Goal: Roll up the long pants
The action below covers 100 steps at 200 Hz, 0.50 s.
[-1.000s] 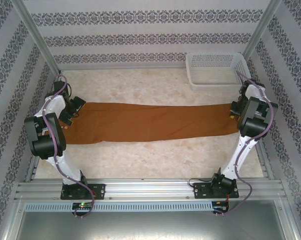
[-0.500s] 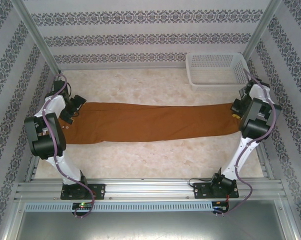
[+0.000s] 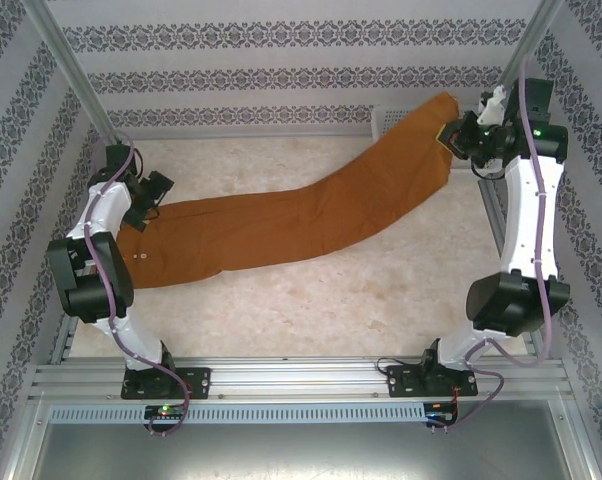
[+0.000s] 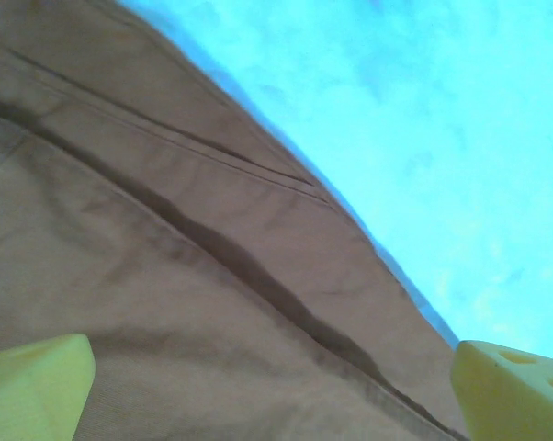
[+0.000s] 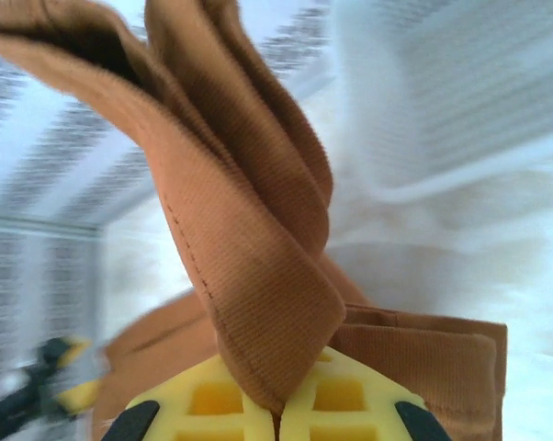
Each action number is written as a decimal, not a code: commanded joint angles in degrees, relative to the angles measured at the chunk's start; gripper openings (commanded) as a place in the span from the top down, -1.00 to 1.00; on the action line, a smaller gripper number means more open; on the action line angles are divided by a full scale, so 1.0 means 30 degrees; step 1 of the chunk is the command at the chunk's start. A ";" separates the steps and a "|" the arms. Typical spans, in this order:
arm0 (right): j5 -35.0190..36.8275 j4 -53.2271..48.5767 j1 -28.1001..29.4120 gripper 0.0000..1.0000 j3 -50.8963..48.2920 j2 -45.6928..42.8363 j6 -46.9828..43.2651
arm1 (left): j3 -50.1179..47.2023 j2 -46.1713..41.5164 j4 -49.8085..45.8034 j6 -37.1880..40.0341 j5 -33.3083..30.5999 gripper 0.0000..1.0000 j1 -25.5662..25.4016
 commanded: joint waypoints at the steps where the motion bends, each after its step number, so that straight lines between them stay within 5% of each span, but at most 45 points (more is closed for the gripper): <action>1: -0.3978 0.3002 0.0491 1.00 0.0410 0.0073 0.3581 | 0.0734 -0.0686 -0.1196 -0.0254 -0.0615 -1.00 -0.0691; 48: -0.5021 0.6961 0.5145 1.00 -0.0789 0.0954 0.5984 | 0.0714 -0.1115 -0.1353 -0.0680 -0.0956 -1.00 -0.1628; 100: -0.5668 1.0794 0.7436 1.00 -0.0355 0.3955 0.8873 | 0.0709 -0.0385 -0.0719 -0.1303 -0.1889 -0.87 -0.4263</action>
